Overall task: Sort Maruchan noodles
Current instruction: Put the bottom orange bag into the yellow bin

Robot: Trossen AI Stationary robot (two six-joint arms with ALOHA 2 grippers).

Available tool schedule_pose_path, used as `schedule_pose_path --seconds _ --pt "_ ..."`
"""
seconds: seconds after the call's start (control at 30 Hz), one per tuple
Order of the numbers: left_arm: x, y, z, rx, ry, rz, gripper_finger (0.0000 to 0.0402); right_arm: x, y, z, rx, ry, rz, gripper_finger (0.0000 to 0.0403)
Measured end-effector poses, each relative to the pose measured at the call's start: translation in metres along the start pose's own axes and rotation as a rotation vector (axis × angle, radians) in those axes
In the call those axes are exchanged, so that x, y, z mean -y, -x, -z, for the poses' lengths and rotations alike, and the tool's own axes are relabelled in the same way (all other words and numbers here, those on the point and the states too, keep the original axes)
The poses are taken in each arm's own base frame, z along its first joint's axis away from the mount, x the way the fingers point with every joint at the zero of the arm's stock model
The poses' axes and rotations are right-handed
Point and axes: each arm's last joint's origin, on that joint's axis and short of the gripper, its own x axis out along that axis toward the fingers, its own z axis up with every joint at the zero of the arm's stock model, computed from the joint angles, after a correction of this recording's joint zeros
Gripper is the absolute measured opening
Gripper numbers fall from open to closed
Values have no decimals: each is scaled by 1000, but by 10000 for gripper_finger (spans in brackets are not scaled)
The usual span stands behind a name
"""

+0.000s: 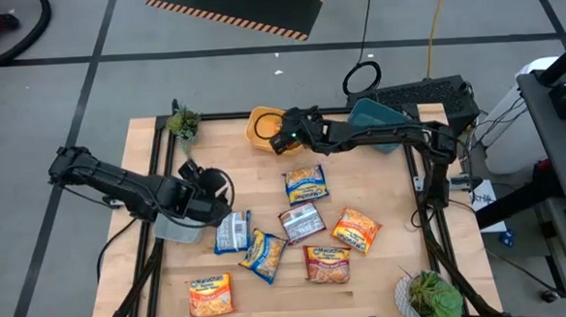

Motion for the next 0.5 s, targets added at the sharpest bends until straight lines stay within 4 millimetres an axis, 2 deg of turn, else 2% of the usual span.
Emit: schedule_pose_path --seconds 0.23,0.5 --pt "13 11 12 -77 -53 145 273 -5 48 -13 -62 152 -271 141" --pt "39 48 49 -249 -38 405 273 -19 103 25 -42 260 -401 141"
